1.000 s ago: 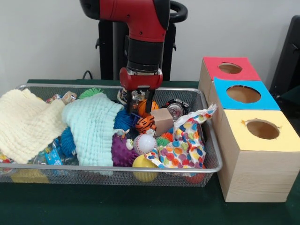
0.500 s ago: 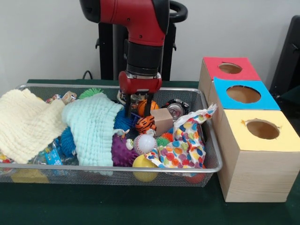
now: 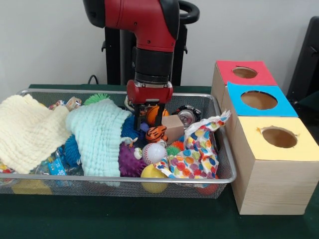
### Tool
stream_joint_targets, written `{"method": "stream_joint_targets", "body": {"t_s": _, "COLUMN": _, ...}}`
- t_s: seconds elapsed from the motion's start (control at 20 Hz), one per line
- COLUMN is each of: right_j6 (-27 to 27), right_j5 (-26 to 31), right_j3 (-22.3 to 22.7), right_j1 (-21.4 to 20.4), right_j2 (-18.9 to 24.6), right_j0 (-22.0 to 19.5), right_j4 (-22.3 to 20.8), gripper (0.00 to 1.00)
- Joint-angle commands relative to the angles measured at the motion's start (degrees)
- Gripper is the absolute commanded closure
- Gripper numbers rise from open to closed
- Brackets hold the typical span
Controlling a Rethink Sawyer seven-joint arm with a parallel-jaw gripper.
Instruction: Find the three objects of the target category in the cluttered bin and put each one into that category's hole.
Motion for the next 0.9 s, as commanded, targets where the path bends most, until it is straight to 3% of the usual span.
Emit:
{"method": "stream_joint_targets", "body": {"t_s": 0.05, "right_j6": 11.23, "right_j5": -5.98, "right_j3": -5.24, "right_j1": 3.70, "right_j2": 3.03, "right_j0": 0.33, "right_j4": 4.09, "gripper": 0.00}}
{"method": "stream_joint_targets", "body": {"t_s": 0.5, "right_j6": 11.37, "right_j5": -9.05, "right_j3": -4.15, "right_j1": 3.67, "right_j2": 6.81, "right_j0": -2.92, "right_j4": 3.40, "gripper": 0.00}}
{"method": "stream_joint_targets", "body": {"t_s": 0.9, "right_j6": 11.23, "right_j5": -11.64, "right_j3": -5.80, "right_j1": 5.47, "right_j2": 7.72, "right_j0": -2.93, "right_j4": 4.05, "gripper": 0.00}}
